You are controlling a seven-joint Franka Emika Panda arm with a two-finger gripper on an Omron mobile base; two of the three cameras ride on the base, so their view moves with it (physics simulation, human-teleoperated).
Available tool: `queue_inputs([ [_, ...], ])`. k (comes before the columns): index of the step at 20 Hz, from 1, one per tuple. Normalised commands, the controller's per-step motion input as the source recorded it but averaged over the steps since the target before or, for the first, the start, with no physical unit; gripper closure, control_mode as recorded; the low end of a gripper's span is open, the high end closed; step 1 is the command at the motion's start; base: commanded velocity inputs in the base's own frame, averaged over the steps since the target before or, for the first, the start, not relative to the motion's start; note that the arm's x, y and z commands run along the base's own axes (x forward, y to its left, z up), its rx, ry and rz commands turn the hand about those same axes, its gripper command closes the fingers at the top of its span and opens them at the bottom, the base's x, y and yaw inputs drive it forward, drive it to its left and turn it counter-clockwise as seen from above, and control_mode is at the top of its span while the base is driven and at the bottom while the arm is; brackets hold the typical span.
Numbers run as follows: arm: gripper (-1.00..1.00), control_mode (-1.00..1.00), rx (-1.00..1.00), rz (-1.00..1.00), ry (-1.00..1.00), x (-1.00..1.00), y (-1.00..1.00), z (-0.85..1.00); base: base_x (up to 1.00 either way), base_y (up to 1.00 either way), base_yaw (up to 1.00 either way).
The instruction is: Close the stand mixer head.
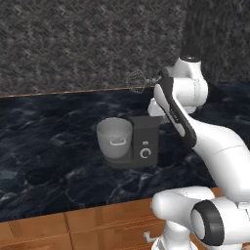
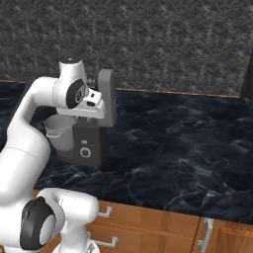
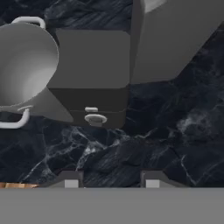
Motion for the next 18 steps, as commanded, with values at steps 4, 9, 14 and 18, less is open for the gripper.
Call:
queue_inputs([
  [4, -1.0, -1.0, -0.03, 0.02, 0.0, 0.05, -0.05, 0.0, 0.0, 0.0, 0.0],
  [9, -1.0, -1.0, 0.01, 0.24, -0.18, -0.13, -0.57, 0.06, 0.0, 0.0, 0.0],
  [14, -1.0, -1.0, 0.2, 0.38, -0.31, -0.12, -0.76, 0.12, 0.0, 0.0, 0.0],
  [18, -1.0, -1.0, 0.43, 0.49, -0.35, 0.1, -0.7, 0.11, 0.0, 0.0, 0.0],
])
